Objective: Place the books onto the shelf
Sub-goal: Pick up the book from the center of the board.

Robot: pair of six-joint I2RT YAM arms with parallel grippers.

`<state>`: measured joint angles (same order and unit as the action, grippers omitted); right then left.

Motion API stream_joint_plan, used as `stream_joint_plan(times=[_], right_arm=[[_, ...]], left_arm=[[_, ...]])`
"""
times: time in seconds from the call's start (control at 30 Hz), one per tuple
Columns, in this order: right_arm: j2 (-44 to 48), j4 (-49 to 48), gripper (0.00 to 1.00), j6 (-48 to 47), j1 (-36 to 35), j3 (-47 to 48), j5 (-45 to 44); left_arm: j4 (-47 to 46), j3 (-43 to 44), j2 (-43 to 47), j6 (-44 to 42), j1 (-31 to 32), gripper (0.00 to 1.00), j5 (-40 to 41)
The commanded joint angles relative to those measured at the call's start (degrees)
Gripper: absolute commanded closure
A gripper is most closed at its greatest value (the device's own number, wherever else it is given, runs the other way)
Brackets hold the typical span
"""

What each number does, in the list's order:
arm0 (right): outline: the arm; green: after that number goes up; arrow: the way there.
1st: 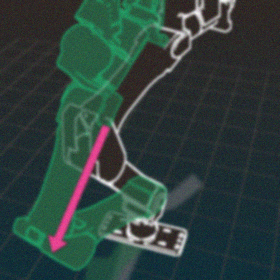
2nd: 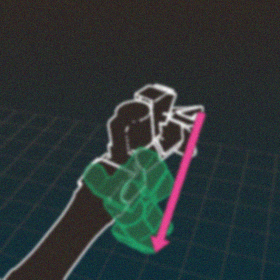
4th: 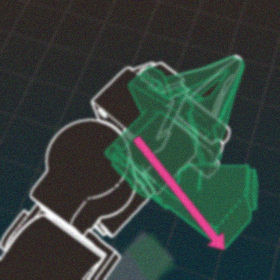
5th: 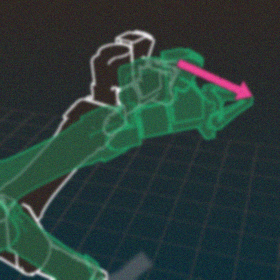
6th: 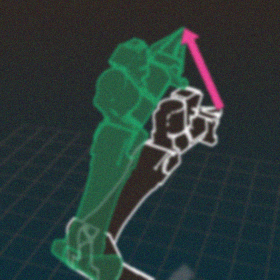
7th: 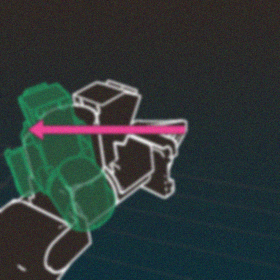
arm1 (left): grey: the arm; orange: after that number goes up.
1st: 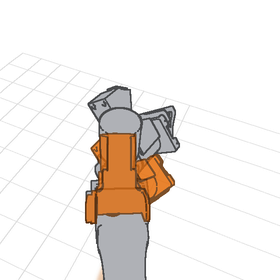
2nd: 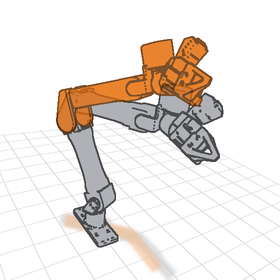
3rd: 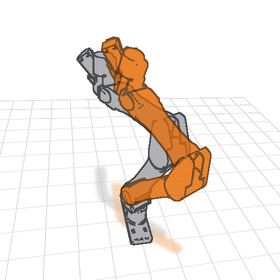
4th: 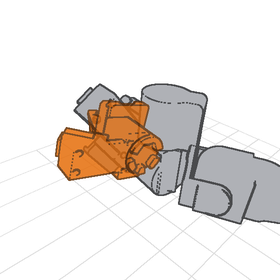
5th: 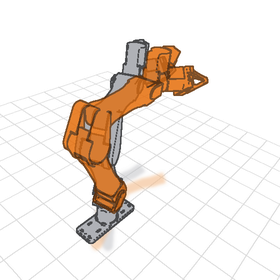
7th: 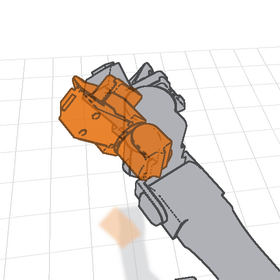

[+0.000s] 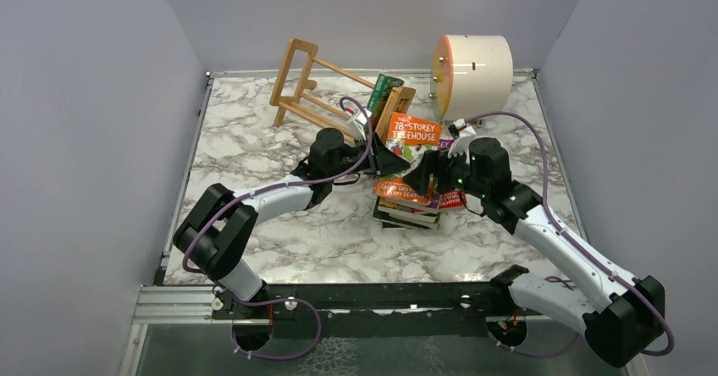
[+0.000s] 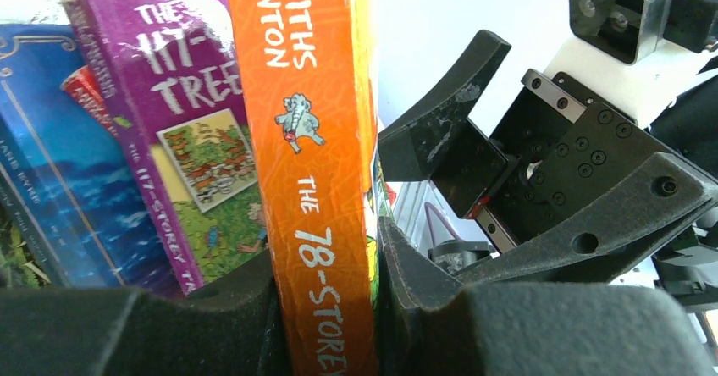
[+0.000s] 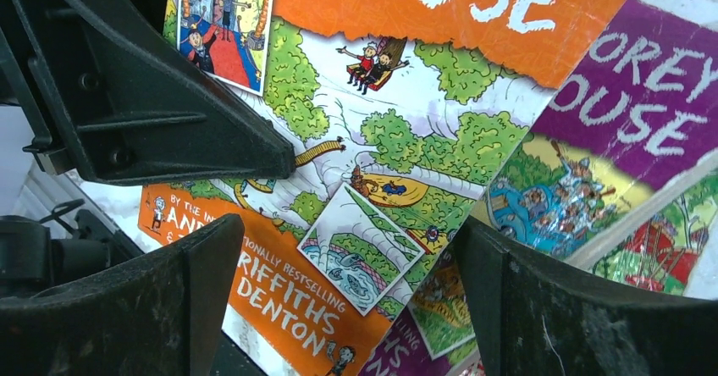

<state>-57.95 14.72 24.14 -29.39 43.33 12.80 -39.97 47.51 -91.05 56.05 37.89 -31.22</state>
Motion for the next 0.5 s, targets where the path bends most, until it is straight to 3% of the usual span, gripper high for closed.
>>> stream_joint_plan(times=[0.0,0.17,0.33,0.47], right_arm=[[4.08,-0.11,0.08,1.31,-0.85,-0.99,-2.90],[7.15,1.28,0.07,2.05,-0.84,-1.49,-7.30],[8.15,2.63,0.06,0.66,-0.84,-0.98,-9.13],[8.20,3.38,0.06,0.06,-0.84,-0.75,-9.46]], left_arm=[[1.30,4.92,5.15,-4.82,1.40,1.00,-2.44],[13.42,12.22,7.99,-14.27,1.02,1.00,3.00],[26.38,20.74,8.72,-24.55,-0.81,1.00,14.19],[26.08,22.71,9.02,-29.77,-5.06,1.00,20.62]])
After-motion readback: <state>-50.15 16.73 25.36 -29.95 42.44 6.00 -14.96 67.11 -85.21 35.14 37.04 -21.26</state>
